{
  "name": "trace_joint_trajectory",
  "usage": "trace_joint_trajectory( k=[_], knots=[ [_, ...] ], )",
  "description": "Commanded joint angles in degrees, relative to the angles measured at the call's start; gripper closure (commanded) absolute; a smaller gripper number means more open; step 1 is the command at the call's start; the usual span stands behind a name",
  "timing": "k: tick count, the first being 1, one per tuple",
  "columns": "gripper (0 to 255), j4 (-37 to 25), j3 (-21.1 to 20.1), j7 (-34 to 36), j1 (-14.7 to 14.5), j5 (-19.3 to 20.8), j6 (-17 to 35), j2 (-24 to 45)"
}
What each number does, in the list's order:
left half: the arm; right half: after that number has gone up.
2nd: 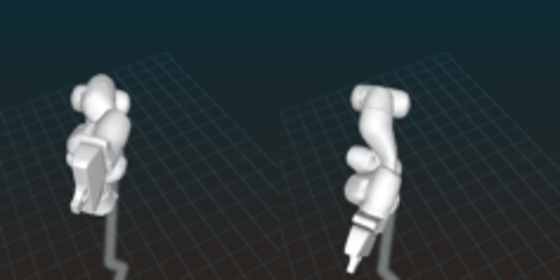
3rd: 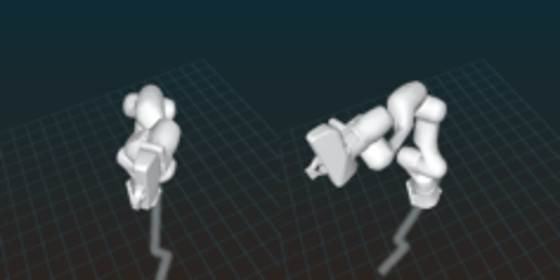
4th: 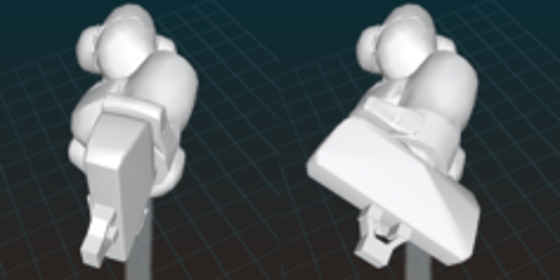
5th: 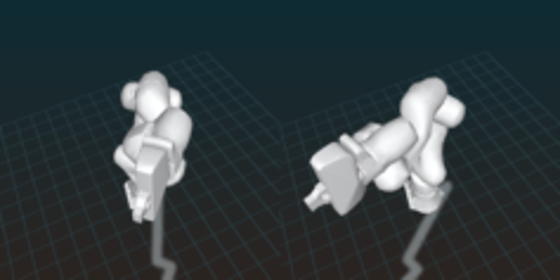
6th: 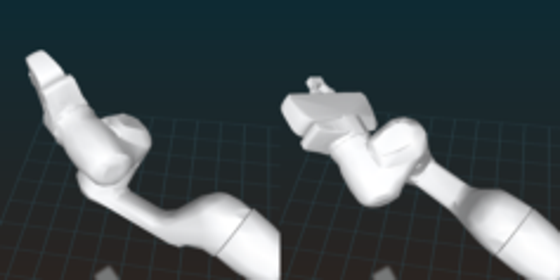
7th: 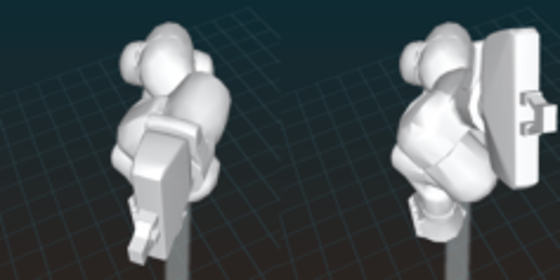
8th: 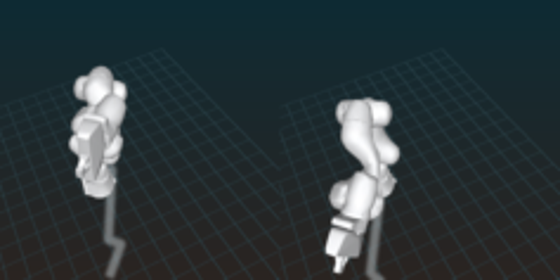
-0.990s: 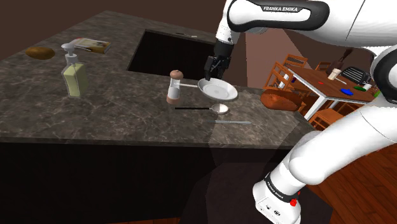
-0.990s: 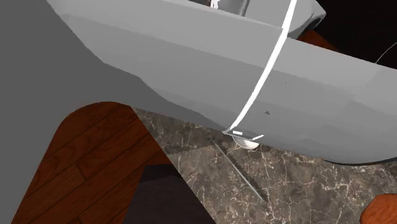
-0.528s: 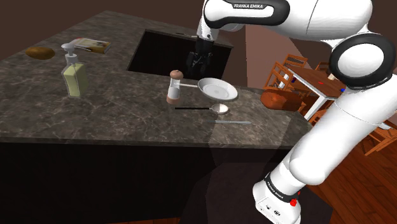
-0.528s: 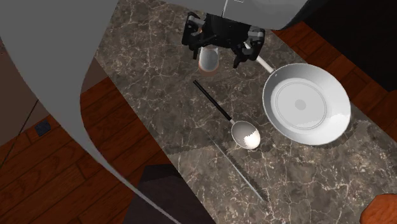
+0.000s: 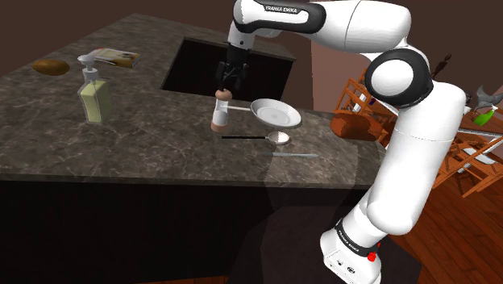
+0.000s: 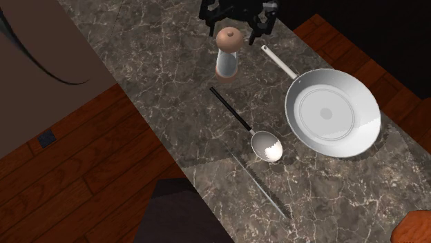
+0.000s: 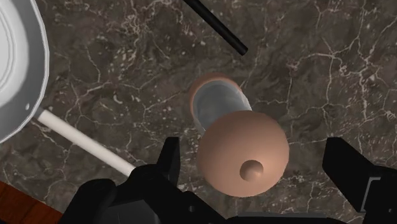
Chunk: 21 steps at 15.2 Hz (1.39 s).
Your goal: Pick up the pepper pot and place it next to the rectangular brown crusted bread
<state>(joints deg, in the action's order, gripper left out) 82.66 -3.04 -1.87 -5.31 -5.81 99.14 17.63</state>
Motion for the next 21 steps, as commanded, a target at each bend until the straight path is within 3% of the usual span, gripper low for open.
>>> trace_joint_trajectory(
  k=[1, 6, 13, 14, 21],
  knots=[
    [0, 0.8, -0.1, -0.1, -0.1, 0.0, 1.3, 0.5],
    [0, 4.3, -0.1, -0.2, -0.3, -0.1, 4.9, 0.5],
    [0, 4.3, -0.1, -0.2, -0.3, -0.1, 4.9, 0.5],
    [255, 4.3, -0.1, -0.2, -0.3, -0.1, 4.9, 0.5],
    [255, 4.3, -0.1, -0.1, -0.3, -0.1, 4.8, 0.5]
  ],
)
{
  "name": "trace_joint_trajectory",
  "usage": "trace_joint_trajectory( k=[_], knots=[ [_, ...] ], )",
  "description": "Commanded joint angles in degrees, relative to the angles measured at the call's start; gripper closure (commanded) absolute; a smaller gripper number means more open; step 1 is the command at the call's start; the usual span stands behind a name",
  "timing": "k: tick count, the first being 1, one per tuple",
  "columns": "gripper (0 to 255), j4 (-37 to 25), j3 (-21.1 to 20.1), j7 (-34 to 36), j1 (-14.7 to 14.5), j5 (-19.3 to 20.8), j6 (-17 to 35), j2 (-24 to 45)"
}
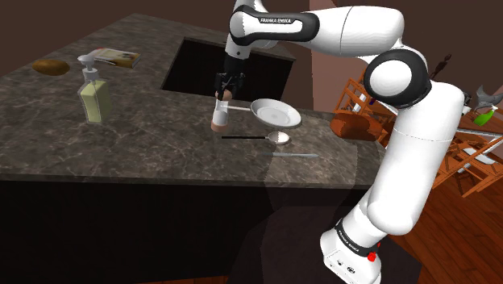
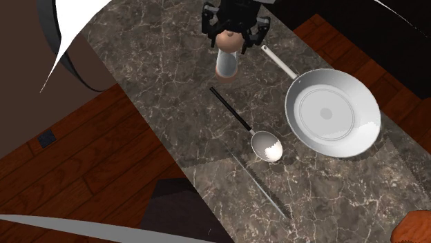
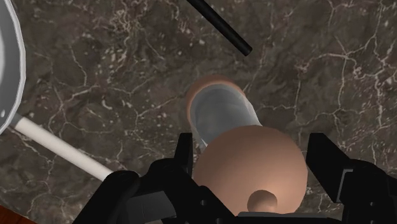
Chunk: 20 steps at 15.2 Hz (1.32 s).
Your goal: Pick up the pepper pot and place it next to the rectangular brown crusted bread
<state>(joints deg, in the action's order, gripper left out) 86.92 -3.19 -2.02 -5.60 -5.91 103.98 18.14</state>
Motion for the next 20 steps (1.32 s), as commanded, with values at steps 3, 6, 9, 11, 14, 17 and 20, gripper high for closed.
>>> trace_joint_trajectory(
  k=[3, 6, 9, 11, 14, 17, 20],
  knots=[
    [255, -0.6, 0.0, 0.1, 0.0, 0.0, -0.7, -0.1],
    [255, -2.8, 0.0, 0.3, 0.0, 0.1, -3.0, -0.1],
    [255, -5.2, 0.0, 0.5, 0.0, 0.1, -5.3, -0.1],
    [255, -7.0, 0.0, 0.7, 0.0, 0.1, -6.9, 0.1],
    [255, -9.8, 0.0, 0.9, 0.0, 0.2, -9.4, 0.4],
    [255, -12.8, 0.0, 1.2, 0.0, 0.2, -11.9, 0.9],
    [255, -16.2, 0.0, 1.5, 0.0, 0.3, -14.6, 1.6]
  ],
)
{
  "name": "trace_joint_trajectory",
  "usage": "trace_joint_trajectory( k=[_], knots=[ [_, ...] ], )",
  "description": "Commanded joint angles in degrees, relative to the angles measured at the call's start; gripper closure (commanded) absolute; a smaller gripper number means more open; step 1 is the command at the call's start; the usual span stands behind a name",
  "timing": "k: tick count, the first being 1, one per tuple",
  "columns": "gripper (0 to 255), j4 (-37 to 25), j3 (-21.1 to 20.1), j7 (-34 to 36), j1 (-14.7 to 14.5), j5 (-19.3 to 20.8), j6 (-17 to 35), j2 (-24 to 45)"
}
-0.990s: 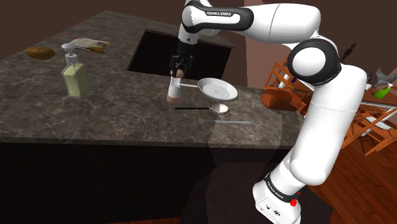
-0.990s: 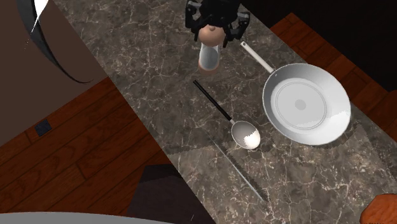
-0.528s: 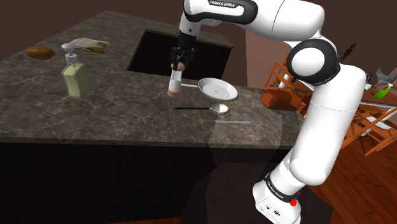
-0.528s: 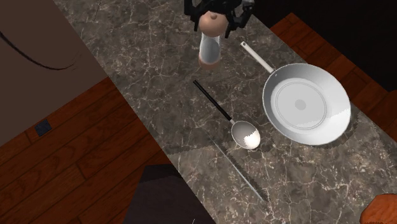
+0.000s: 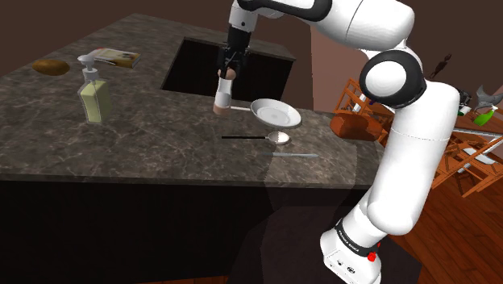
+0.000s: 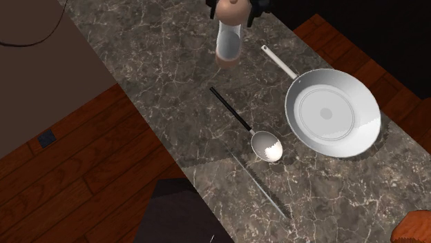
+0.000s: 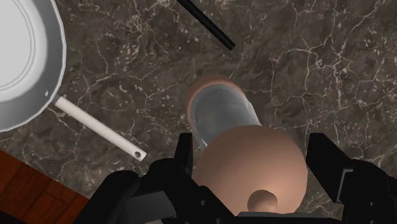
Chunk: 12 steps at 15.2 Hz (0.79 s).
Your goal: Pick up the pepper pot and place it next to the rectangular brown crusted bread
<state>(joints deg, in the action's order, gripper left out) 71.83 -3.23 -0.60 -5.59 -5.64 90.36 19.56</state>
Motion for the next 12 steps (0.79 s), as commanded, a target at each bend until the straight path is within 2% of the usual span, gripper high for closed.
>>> trace_joint_trajectory(
  k=[1, 7, 12],
  knots=[
    [255, -2.3, 0.0, 0.2, 0.0, 0.0, -1.8, 0.4],
    [255, -10.7, -0.1, 0.8, 0.0, 0.1, -7.8, 2.8],
    [255, -20.2, -0.1, 1.5, -0.2, 0.2, -13.8, 6.3]
  ],
)
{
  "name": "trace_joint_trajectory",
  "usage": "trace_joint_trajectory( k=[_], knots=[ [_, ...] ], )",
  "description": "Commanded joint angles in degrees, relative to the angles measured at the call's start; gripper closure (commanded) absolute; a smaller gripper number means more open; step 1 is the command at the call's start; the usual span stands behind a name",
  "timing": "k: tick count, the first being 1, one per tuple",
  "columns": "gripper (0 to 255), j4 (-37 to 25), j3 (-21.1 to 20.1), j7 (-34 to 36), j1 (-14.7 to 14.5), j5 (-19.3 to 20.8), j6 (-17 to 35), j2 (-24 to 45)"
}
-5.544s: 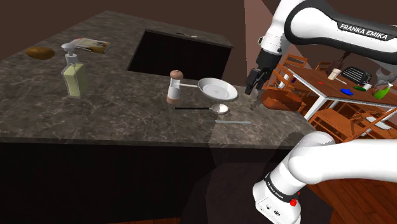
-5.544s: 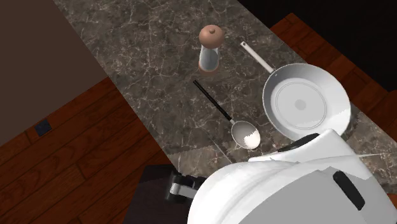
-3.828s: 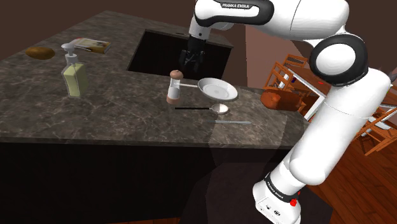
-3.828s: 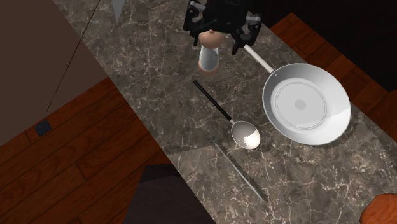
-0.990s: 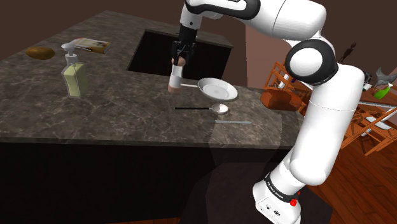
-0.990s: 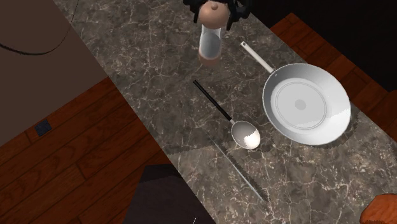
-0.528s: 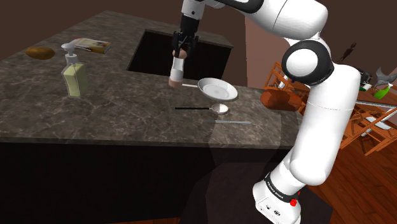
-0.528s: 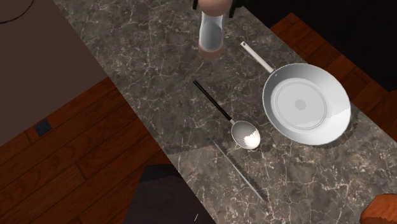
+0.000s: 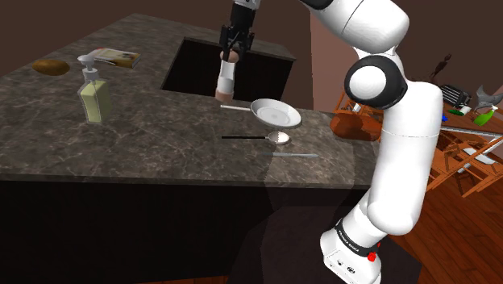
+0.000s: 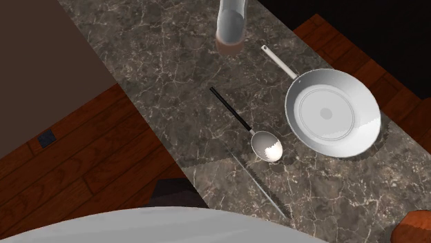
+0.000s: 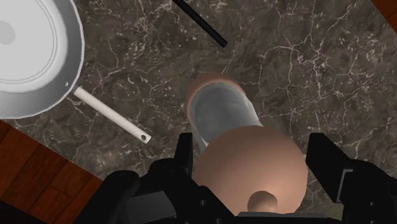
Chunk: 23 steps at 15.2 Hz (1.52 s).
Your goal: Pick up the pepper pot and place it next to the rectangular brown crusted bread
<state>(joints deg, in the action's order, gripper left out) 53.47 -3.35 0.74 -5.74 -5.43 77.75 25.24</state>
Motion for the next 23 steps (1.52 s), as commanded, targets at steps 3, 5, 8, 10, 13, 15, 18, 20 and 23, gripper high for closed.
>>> trace_joint_trajectory(
  k=[3, 5, 8, 10, 13, 15, 18, 20, 23],
  knots=[
    [255, -10.2, -0.1, 0.7, -0.2, 0.1, -6.0, 4.2],
    [255, -4.6, 0.1, -0.4, 0.7, -0.1, -4.2, 0.5],
    [255, 7.1, 0.9, -3.6, 3.1, -0.6, -1.0, -7.7],
    [255, 12.6, 1.6, -5.8, 4.6, -0.9, 0.0, -11.9],
    [255, 19.0, 2.9, -9.0, 6.6, -1.1, 0.8, -17.2],
    [255, 22.5, 3.8, -11.3, 7.8, -1.1, 1.0, -20.3],
    [255, 26.7, 5.4, -14.7, 9.6, -1.0, 0.8, -24.3],
    [255, 29.0, 6.6, -17.1, 10.8, -0.8, 0.5, -26.7],
    [255, 31.7, 8.4, -20.7, 12.5, -0.2, -0.3, -29.7]
  ],
)
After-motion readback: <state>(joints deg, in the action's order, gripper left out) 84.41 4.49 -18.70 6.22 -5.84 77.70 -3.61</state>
